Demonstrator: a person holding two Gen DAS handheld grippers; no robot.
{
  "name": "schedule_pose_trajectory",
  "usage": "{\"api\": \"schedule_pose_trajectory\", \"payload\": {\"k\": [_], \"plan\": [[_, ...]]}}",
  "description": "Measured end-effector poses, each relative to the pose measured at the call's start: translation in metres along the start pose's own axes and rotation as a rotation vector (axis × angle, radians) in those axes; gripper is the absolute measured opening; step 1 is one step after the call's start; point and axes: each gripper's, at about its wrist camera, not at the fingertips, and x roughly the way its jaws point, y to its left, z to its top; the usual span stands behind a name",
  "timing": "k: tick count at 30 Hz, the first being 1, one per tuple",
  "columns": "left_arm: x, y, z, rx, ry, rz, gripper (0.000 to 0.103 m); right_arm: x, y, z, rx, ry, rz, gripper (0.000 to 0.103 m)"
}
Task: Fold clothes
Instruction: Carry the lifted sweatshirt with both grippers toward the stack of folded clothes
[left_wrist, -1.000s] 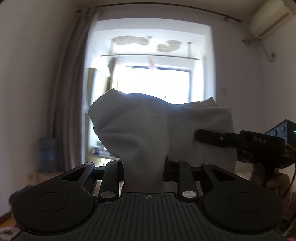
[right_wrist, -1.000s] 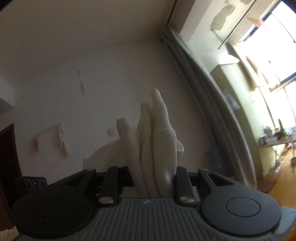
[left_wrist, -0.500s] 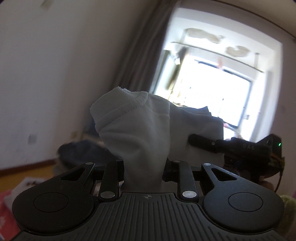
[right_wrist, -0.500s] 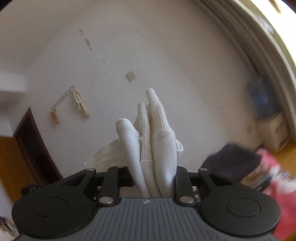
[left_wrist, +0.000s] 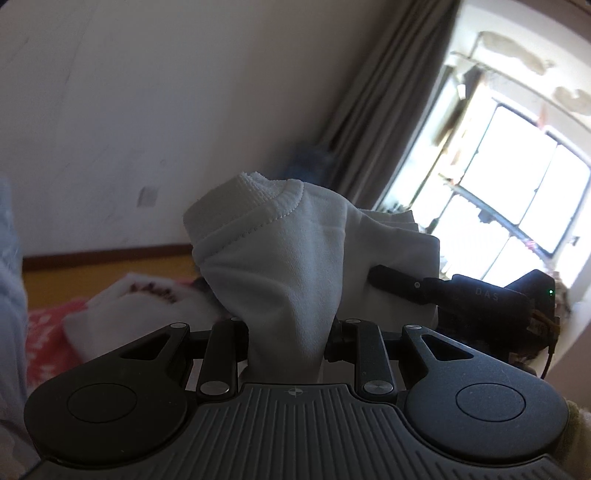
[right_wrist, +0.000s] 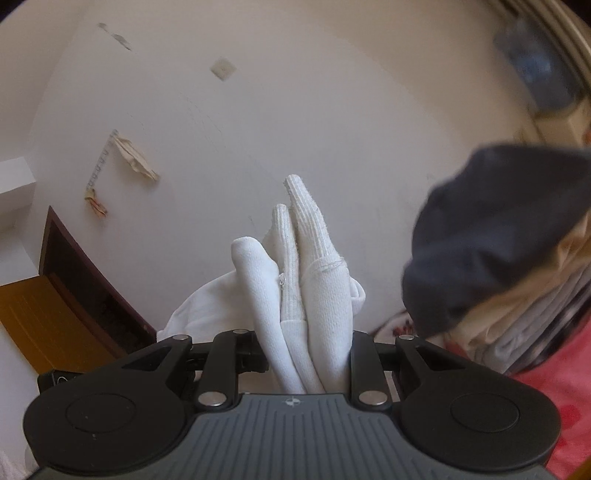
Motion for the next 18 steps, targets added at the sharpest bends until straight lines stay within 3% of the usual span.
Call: {"api": "schedule_pose_trajectory", "payload": {"k": [10,18], "plan": [[0.014,0.038,0.006,-0.072,0.07,0.155,0.024,0.074,-0.04,-0.013,0.012,0.127,0.022,0.024],[0.024,0.07,-0.006,-0.099,0.081,0.288,0.024,0.136,-0.045,-0.021,-0.112,0.226,-0.011,0.024]]}}
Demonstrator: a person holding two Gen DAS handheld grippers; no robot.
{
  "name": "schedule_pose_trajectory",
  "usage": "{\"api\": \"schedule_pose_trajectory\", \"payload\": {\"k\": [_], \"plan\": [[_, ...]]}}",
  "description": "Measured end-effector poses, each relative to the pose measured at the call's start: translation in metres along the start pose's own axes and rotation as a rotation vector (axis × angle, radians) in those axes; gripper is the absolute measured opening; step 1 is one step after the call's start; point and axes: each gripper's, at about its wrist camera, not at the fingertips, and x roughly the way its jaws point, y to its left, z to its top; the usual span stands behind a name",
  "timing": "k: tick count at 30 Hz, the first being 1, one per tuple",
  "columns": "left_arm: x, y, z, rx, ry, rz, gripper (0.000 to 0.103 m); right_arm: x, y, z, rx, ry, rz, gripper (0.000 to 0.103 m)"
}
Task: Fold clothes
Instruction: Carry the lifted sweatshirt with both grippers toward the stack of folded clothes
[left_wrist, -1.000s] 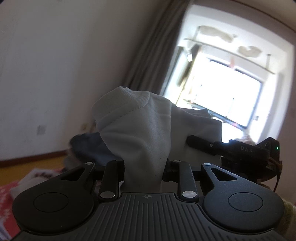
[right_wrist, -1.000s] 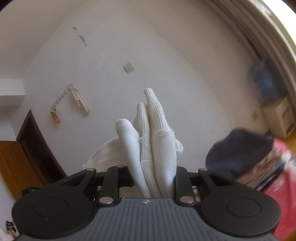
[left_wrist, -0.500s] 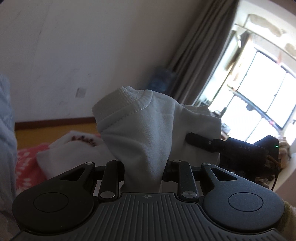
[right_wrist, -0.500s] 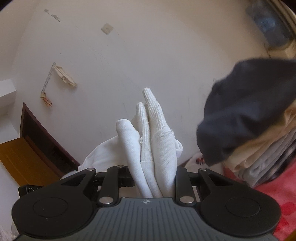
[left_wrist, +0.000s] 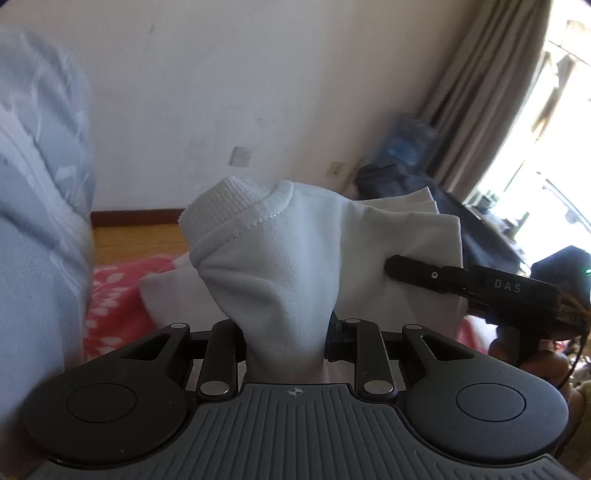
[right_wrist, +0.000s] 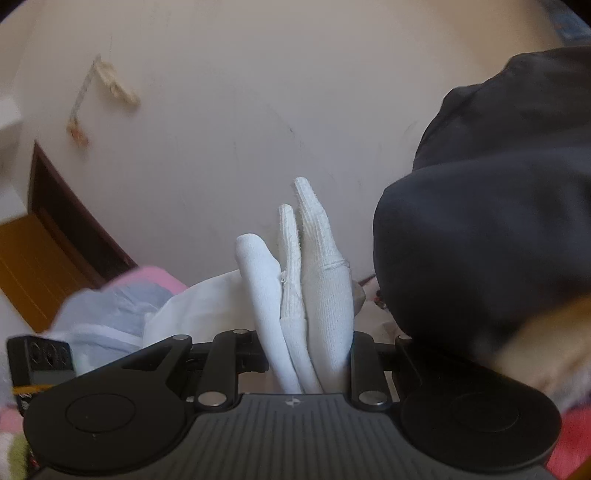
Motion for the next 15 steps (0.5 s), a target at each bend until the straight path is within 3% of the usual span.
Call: {"api": "schedule_pose_trajectory", "payload": {"k": [11,15], "plan": [[0.05,0.028,-0.016,0.031,0.083,0.198,0.024,0.064,0.003,-0.017,-0.151,0.133,-0.123,0.024],[0.05,0.034,-0.026,0.054,0.079,0.213,0.024,0.077,0.002,-0.025,-0.189,0.155,-0.171,0.024]]}}
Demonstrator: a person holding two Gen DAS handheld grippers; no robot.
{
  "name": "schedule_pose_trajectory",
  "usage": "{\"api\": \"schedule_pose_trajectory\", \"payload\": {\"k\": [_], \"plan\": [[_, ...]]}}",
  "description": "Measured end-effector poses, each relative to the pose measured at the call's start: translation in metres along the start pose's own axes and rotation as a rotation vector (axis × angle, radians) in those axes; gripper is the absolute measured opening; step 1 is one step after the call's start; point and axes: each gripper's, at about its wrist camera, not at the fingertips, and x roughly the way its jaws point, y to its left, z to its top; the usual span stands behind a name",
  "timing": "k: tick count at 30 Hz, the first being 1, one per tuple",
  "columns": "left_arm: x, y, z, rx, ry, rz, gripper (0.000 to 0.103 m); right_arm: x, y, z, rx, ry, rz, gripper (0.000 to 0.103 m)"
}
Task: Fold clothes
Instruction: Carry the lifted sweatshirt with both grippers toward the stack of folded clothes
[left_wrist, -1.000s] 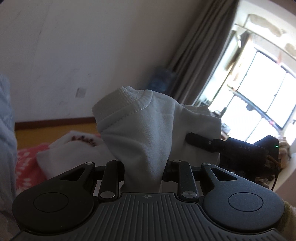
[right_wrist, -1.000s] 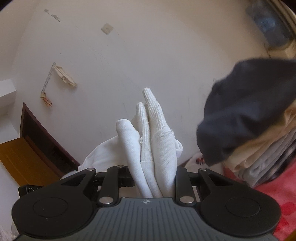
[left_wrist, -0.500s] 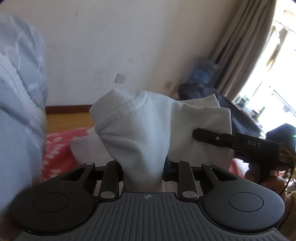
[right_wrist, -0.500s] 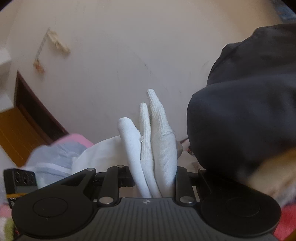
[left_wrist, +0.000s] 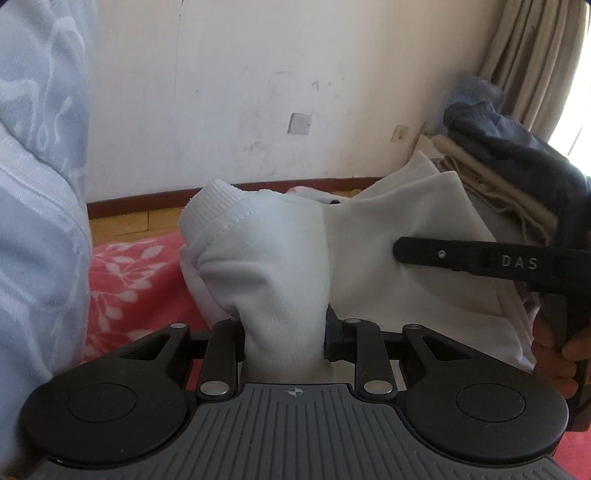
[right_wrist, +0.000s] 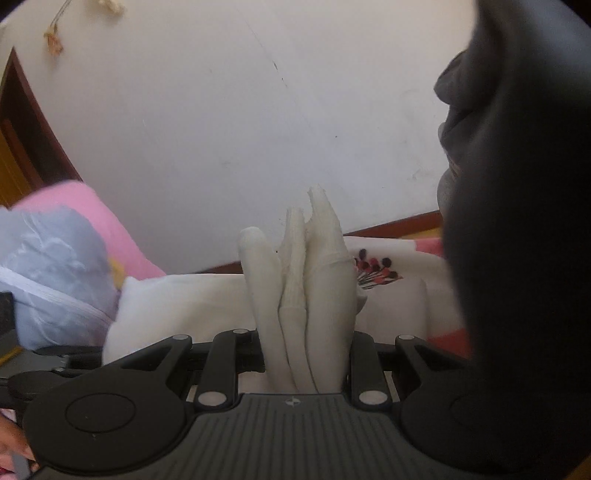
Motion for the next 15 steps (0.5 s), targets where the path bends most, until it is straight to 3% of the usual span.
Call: {"api": "schedule_pose_trajectory", "payload": {"k": [8,15], "plan": [[-0.007,0.013,-0.003,-0.028,-0.048,-0.01,0.024,-0.014,0.028,-0.003,-0.088,-0.057,-0.039,0.024],[-0.01,0.022,-0.008,0.007,-0.042,0.026,0.027,0.006,0.029,-0.015,-0.134,-0.016,-0.086,0.028]]}}
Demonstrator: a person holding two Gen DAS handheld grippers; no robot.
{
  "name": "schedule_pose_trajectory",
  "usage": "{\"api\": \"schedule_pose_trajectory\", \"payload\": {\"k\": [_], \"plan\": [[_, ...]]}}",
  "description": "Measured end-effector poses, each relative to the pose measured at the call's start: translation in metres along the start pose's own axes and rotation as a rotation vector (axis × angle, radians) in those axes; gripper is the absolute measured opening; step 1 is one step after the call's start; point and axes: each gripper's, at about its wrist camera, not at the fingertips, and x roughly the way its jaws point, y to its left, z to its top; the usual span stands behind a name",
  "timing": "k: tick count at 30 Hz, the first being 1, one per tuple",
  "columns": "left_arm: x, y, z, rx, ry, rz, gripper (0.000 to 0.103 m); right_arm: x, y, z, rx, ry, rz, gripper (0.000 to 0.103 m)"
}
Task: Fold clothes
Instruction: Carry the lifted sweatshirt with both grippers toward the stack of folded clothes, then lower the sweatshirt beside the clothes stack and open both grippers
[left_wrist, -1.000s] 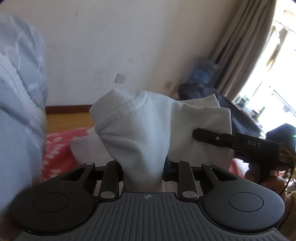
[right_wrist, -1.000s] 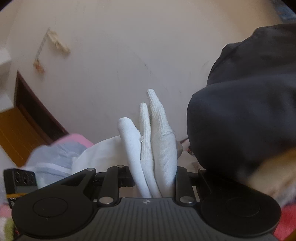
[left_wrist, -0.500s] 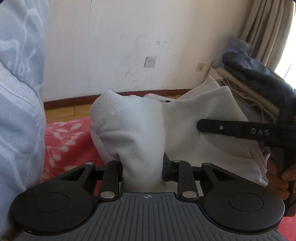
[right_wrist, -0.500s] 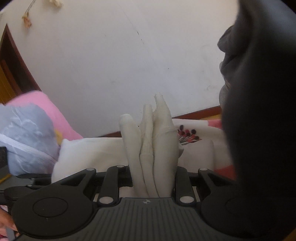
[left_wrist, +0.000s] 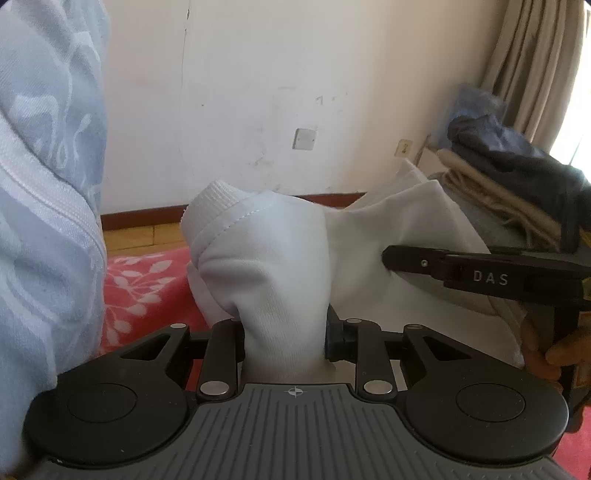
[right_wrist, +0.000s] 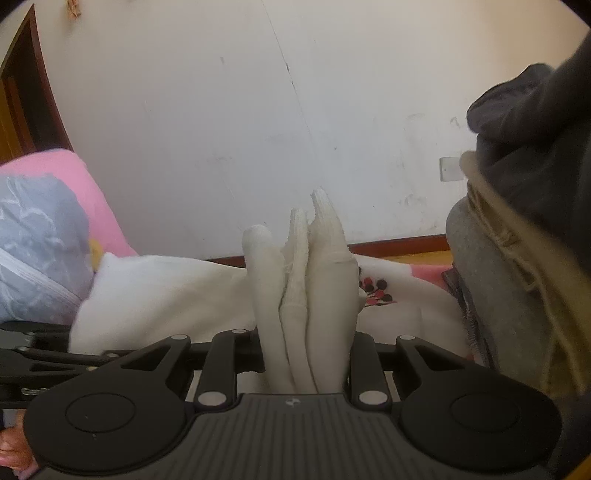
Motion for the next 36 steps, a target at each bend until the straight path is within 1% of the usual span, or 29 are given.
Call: {"api": "schedule_pose_trajectory", "payload": {"k": [1,2,3,4,5,7,8,9,10,12,16,17,18,19,20,21,22,23,25,26,28,30,33,34,36], "plan": [[0.003,0.0,-0.001,0.008,0.013,0.011,0.031,0.002,0.001,-0.002,-0.008,0.007,-0.012,0.036],[0.006,0.0,-0.002,0.016,0.026,0.022,0.032,0.003,0.003,-0.003,-0.021,0.01,-0.043,0.042],[0.006,-0.002,0.001,0.018,0.029,0.03,0.036,0.004,0.005,-0.004,-0.033,0.012,-0.075,0.053],[0.007,-0.004,0.005,0.019,0.031,0.037,0.039,0.002,0.009,-0.004,-0.048,0.005,-0.105,0.058],[0.007,-0.005,0.007,0.021,0.033,0.049,0.041,-0.001,0.014,-0.004,-0.066,-0.001,-0.125,0.06],[0.003,-0.004,0.007,0.024,0.039,0.081,0.05,-0.008,0.022,-0.005,-0.104,-0.016,-0.156,0.065],[0.005,-0.005,0.01,0.019,0.041,0.088,0.051,-0.013,0.024,-0.008,-0.126,-0.022,-0.17,0.065],[0.007,-0.006,0.012,0.014,0.044,0.095,0.051,-0.017,0.029,-0.01,-0.152,-0.032,-0.189,0.068],[0.004,-0.006,0.013,0.01,0.041,0.1,0.051,-0.021,0.034,-0.011,-0.176,-0.044,-0.206,0.073],[-0.001,-0.006,0.016,0.003,0.03,0.106,0.051,-0.035,0.043,-0.016,-0.213,-0.098,-0.223,0.078],[-0.015,-0.005,0.018,-0.013,-0.013,0.105,0.051,-0.066,0.064,-0.027,-0.288,-0.209,-0.255,0.079],[-0.018,-0.006,0.017,-0.009,-0.019,0.107,0.051,-0.074,0.07,-0.032,-0.313,-0.242,-0.265,0.078],[-0.021,-0.007,0.016,0.0,-0.025,0.108,0.051,-0.081,0.077,-0.036,-0.334,-0.27,-0.271,0.076],[-0.023,-0.008,0.015,0.009,-0.03,0.109,0.051,-0.085,0.081,-0.038,-0.343,-0.271,-0.264,0.062],[-0.026,-0.01,0.013,0.021,-0.033,0.109,0.051,-0.089,0.085,-0.04,-0.352,-0.273,-0.257,0.053],[-0.028,-0.012,0.011,0.033,-0.036,0.11,0.051,-0.092,0.088,-0.04,-0.359,-0.269,-0.248,0.04],[-0.03,-0.014,0.01,0.046,-0.039,0.11,0.051,-0.091,0.089,-0.035,-0.357,-0.241,-0.236,0.029],[-0.033,-0.016,0.007,0.055,-0.043,0.114,0.051,-0.084,0.088,-0.036,-0.364,-0.221,-0.234,0.024],[-0.039,-0.019,0.001,0.078,-0.057,0.134,0.051,-0.069,0.087,-0.034,-0.364,-0.175,-0.243,0.023],[-0.037,-0.022,0.004,0.088,-0.062,0.141,0.052,-0.059,0.08,-0.032,-0.335,-0.139,-0.246,0.023],[-0.039,-0.023,0.002,0.1,-0.071,0.15,0.052,-0.031,0.058,-0.023,-0.242,-0.005,-0.213,0.023],[-0.042,-0.025,-0.001,0.11,-0.074,0.155,0.052,-0.017,0.049,-0.024,-0.212,0.022,-0.208,0.023],[-0.048,-0.03,-0.007,0.117,-0.051,0.16,0.052,-0.043,0.055,-0.022,-0.18,-0.045,-0.201,0.023],[-0.052,-0.032,-0.009,0.118,-0.044,0.159,0.053,-0.058,0.057,-0.024,-0.184,-0.076,-0.198,0.023],[-0.062,-0.038,-0.011,0.138,-0.057,0.144,0.053,-0.084,0.059,-0.028,-0.195,-0.119,-0.194,0.023]]}}
